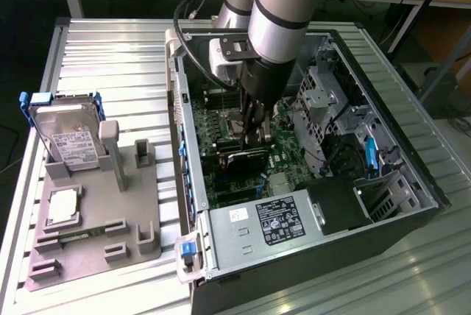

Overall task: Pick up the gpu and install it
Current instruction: 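Press down on the gpu until it lock into place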

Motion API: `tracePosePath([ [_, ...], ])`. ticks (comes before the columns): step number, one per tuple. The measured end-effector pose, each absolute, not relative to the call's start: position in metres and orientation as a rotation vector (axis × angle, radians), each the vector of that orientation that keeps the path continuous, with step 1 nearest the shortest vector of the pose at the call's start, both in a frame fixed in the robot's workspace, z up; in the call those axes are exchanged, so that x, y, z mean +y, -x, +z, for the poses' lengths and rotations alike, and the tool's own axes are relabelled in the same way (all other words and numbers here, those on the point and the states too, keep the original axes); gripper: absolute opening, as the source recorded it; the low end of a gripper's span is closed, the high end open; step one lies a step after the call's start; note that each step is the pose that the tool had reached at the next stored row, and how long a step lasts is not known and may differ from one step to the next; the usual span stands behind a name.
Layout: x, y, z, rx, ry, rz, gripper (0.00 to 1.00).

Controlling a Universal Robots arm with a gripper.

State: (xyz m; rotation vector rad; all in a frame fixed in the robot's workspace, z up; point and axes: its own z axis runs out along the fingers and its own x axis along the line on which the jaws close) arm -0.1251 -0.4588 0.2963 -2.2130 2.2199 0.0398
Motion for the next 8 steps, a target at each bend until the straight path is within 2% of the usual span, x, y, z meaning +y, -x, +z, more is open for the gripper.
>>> tracePosePath([
  [4, -0.459, 0.125, 0.311, 2.221, 2.211, 0.046, 0.11],
  [8, -0.459, 0.125, 0.311, 2.221, 2.21, 0.046, 0.11],
])
